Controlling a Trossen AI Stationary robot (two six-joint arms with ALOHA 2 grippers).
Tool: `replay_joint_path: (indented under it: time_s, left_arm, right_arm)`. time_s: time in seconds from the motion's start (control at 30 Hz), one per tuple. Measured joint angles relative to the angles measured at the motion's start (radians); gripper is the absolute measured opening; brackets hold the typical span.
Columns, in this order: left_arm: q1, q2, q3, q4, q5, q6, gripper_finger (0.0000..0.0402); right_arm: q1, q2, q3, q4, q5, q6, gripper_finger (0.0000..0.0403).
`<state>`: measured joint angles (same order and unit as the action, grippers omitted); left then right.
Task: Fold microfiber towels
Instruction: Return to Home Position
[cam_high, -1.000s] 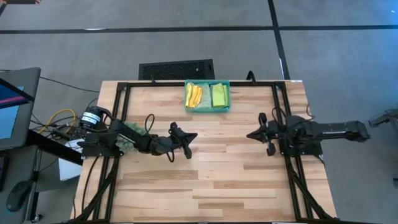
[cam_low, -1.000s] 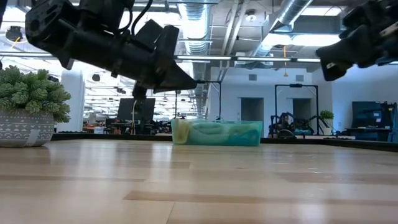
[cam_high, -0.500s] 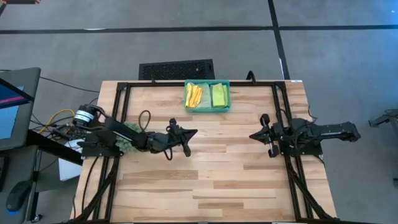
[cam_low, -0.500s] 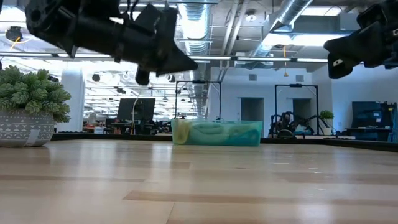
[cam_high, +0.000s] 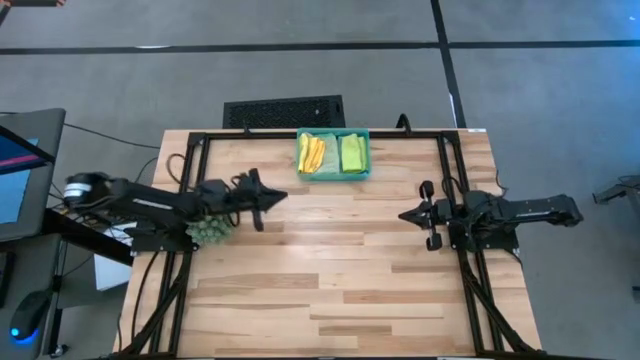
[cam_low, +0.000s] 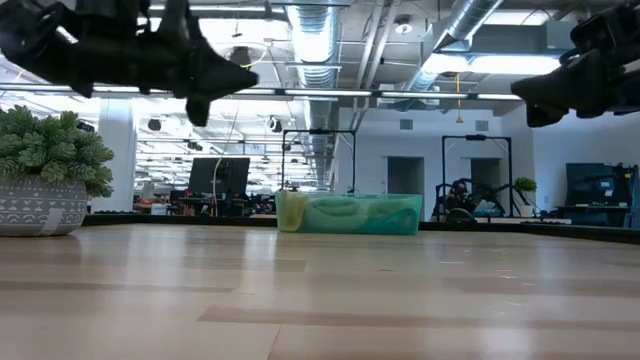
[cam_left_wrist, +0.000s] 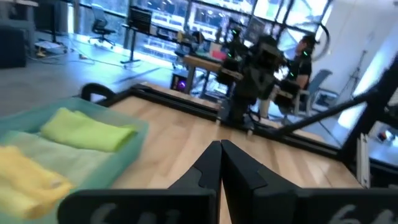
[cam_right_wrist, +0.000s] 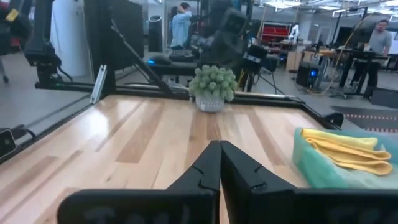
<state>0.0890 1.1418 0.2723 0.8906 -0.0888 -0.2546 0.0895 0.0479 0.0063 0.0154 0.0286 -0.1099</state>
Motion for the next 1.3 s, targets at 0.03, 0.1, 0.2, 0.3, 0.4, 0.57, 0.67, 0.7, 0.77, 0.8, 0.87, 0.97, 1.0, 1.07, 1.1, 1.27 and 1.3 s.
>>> replay_joint_path:
  time_s: [0.03,0.1,0.2,0.3,0.4,0.57,0.67,0.7,0.77,0.8,0.87,0.97,1.0,1.07,1.1,1.27,1.3]
  left_arm:
    - [0.023,-0.041,-0.012,-0.023,0.014,-0.008,0.0]
    - [0.048,-0.129,-0.025,-0.088,0.02,0.01,0.0]
    - [0.031,-0.28,-0.033,-0.229,0.0,0.065,0.0]
    - [-0.019,-0.424,-0.033,-0.366,-0.066,0.085,0.0]
    - [-0.102,-0.509,-0.033,-0.469,-0.168,0.111,0.0]
    - [-0.241,-0.542,-0.033,-0.516,-0.272,0.161,0.0]
    - [-0.288,-0.552,-0.052,-0.53,-0.273,0.178,0.0]
    - [-0.289,-0.57,-0.073,-0.532,-0.265,0.168,0.0]
    - [-0.28,-0.618,-0.126,-0.517,-0.241,0.141,0.0]
    - [-0.272,-0.653,-0.159,-0.49,-0.224,0.135,0.0]
    - [-0.251,-0.732,-0.215,-0.452,-0.189,0.13,0.0]
    - [-0.215,-0.887,-0.236,-0.52,-0.126,0.13,0.0]
    - [-0.205,-0.94,-0.237,-0.569,-0.117,0.13,0.0]
    - [-0.188,-1.053,-0.237,-0.689,-0.112,0.14,0.0]
    - [-0.181,-1.117,-0.237,-0.751,-0.112,0.142,0.0]
    - [-0.174,-1.129,-0.232,-0.791,-0.098,0.165,0.0]
    - [-0.174,-1.132,-0.238,-0.794,-0.101,0.163,0.0]
  right_arm:
    - [0.0,0.001,0.0,0.0,0.0,0.0,0.0032]
    - [0.0,0.005,0.0,0.0,0.0,0.005,0.003]
    - [0.0,0.005,0.0,0.0,0.0,0.004,0.0025]
    - [0.0,0.005,0.0,0.0,0.002,0.004,0.0021]
    - [0.0,0.005,0.0,0.007,0.033,0.004,0.0019]
    - [0.0,0.005,0.0,0.028,0.076,0.004,0.0024]
    - [0.0,0.005,0.0,0.036,0.111,0.004,0.0027]
    - [0.0,0.005,0.0,0.04,0.116,0.004,0.0027]
    - [0.0,0.005,0.0,0.042,0.119,0.004,0.0026]
    - [0.0,0.005,0.0,0.042,0.119,0.004,0.0024]
    - [0.0,0.005,0.0,0.042,0.119,0.004,0.0022]
    - [0.0,0.005,0.0,0.039,0.13,0.004,0.0021]
    - [0.0,0.005,0.0,0.038,0.131,0.005,0.0021]
    - [0.0,0.005,0.0,0.038,0.131,0.004,0.0023]
    - [0.0,0.005,-0.001,0.038,0.131,0.005,0.0025]
    - [0.0,0.009,-0.001,0.035,0.132,0.011,0.0028]
    - [-0.001,0.015,-0.001,0.028,0.134,0.012,0.0028]
